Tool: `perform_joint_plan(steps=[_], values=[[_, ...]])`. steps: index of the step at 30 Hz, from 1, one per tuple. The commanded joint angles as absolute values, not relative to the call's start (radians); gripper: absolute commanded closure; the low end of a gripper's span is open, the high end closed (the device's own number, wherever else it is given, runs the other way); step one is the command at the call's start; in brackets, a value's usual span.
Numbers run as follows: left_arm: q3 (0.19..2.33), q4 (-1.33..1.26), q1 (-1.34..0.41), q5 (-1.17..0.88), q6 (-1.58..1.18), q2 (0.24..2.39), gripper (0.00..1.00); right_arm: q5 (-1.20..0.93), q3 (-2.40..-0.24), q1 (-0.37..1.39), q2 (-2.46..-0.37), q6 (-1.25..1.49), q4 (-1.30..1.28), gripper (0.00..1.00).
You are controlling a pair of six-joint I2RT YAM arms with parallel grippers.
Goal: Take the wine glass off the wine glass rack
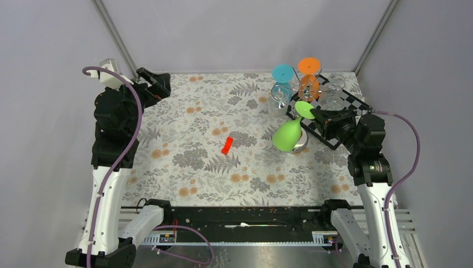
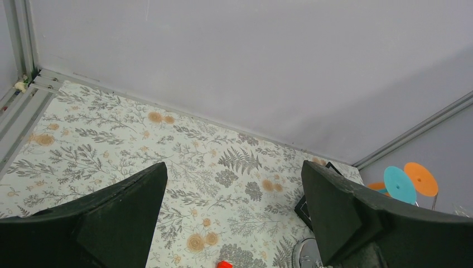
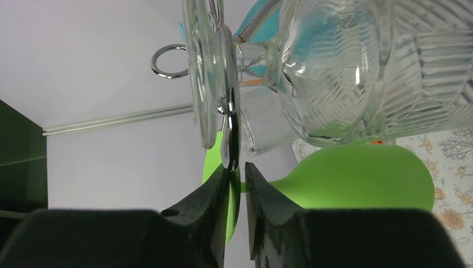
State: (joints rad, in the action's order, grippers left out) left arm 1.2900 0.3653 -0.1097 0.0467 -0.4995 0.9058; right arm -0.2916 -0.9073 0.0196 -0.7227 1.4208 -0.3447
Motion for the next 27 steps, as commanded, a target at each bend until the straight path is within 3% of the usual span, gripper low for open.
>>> perform_joint_plan(steps=[1, 9, 27], values=[[1.323, 0.336, -0.107, 0.073, -0.511, 0.908, 0.01, -0.301, -0.914, 0.025, -0.701, 1.442, -0.317, 0.8], [1.325, 0.338, -0.107, 0.082, -0.511, 0.911, 0.01, -0.295, -0.939, 0.025, -0.701, 1.42, -0.339, 1.0], [1.323, 0.342, -0.106, 0.094, -0.515, 0.904, 0.01, -0.309, -0.94, 0.026, -0.681, 1.36, -0.2, 1.0]])
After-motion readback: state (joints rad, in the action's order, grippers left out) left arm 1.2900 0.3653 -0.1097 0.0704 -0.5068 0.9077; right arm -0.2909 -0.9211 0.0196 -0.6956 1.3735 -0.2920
